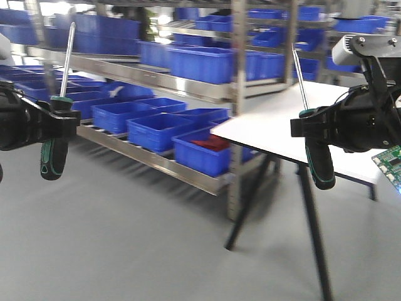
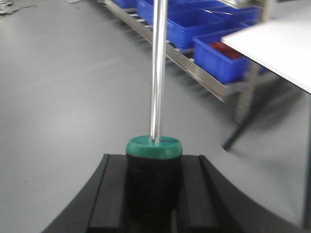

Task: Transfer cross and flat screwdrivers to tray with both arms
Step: 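Hold both screwdrivers while the base drives to the metal tray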

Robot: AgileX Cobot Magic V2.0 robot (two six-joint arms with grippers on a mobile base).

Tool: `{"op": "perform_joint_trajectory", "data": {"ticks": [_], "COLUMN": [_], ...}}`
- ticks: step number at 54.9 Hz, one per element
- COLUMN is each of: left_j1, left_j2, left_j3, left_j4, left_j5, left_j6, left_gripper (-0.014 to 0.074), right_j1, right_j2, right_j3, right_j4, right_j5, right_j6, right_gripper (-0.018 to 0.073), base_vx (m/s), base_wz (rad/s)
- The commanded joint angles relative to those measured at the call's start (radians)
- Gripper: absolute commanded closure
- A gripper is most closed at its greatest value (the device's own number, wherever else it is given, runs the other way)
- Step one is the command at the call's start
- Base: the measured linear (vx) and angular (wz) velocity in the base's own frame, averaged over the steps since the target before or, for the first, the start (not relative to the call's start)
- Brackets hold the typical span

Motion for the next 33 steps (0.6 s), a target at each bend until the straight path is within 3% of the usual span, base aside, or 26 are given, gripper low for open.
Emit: {"op": "perform_joint_trajectory", "data": {"ticks": [1,33], "left_j1": [-0.001,-0.001], "left_j2": [-0.032,-0.032], "left_j3": [-0.031,-0.031], "left_j4": [-0.020,-0.020], "left_j5": [-0.090,-0.090], "left_j6": [-0.008,-0.008], "left_gripper": [0.0594,0.0594], "right_j1": [-0.003,-0.003], "right_j2": [-0.033,-0.033], "right_j3": [-0.038,-0.038], "right_j4": [0.010,0.009], "right_j5": [-0.090,-0.090], "right_j6": [-0.007,-0.007], "right_gripper": [0.0567,0.0567], "base_vx": [0.56,0.56], "base_wz": [0.67,0.63]}}
